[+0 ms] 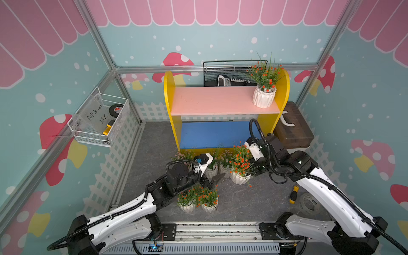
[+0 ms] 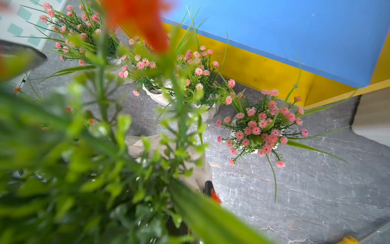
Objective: Place the baby's breath potted plants on the rack by color
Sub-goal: Place the baby's breath potted plant on the rack.
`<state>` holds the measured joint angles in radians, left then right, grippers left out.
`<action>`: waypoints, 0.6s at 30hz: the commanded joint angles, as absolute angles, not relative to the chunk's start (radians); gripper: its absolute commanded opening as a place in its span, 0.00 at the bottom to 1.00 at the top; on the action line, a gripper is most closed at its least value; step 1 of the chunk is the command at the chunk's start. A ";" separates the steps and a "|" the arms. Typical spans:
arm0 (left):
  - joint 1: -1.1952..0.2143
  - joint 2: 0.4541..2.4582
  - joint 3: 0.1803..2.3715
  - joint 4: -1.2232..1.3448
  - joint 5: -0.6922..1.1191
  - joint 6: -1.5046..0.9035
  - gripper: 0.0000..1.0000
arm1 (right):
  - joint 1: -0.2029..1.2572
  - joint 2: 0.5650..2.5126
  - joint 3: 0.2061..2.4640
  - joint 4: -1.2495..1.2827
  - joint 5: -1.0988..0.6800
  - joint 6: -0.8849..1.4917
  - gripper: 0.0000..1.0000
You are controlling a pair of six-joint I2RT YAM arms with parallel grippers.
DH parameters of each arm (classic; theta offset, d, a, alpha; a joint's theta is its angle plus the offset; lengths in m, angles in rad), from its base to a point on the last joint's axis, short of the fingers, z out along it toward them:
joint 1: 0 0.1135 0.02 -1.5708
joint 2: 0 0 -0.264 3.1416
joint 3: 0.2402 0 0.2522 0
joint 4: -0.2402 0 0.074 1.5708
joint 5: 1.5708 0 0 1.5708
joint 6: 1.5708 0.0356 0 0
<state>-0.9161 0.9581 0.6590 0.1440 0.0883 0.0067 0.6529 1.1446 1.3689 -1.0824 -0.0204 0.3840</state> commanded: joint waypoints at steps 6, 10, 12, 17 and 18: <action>-0.990 1.027 0.687 0.253 0.075 0.024 0.99 | 0.632 1.164 1.454 -1.069 -0.074 0.327 0.00; -1.029 1.080 0.714 0.275 0.050 0.036 0.99 | 0.626 1.179 1.472 -1.066 -0.095 0.322 0.00; -1.044 1.104 0.721 0.298 0.039 0.041 0.99 | 0.625 1.184 1.480 -1.064 -0.105 0.318 0.00; -1.081 1.167 0.755 0.328 -0.001 0.062 0.99 | 0.622 1.197 1.493 -1.062 -0.130 0.316 0.00; -1.089 1.182 0.764 0.335 -0.010 0.066 0.99 | 0.622 1.199 1.494 -1.061 -0.135 0.316 0.00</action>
